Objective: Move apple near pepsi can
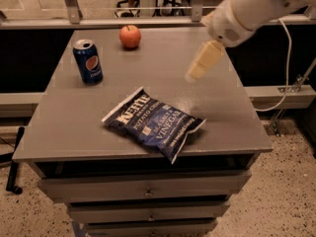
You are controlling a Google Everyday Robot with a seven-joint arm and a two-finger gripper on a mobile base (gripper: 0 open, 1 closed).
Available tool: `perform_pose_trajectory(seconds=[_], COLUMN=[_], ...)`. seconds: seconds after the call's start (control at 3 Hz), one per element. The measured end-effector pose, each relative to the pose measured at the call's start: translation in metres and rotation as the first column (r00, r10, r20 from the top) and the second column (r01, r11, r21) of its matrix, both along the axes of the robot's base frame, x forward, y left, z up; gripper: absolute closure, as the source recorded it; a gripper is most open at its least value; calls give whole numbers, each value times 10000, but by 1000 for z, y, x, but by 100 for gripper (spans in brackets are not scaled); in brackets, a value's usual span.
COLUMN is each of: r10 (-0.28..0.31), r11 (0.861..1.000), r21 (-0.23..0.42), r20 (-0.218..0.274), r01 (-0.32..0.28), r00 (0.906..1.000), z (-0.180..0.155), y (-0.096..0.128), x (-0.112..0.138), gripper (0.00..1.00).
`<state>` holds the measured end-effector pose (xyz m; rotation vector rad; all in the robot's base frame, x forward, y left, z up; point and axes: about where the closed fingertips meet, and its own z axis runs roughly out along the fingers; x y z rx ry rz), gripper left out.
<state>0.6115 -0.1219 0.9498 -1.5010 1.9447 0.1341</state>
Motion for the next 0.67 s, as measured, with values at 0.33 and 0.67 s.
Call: perform_pose_trajectory(seconds=[0.33, 0.67], r10=[-149, -154], r11=[9987, 9986], r21=[491, 514], r20=[250, 234], r01=[137, 142], r00=[9996, 9996], z=[-3, -4], y=[10, 11], x=[23, 23], gripper=[0, 0])
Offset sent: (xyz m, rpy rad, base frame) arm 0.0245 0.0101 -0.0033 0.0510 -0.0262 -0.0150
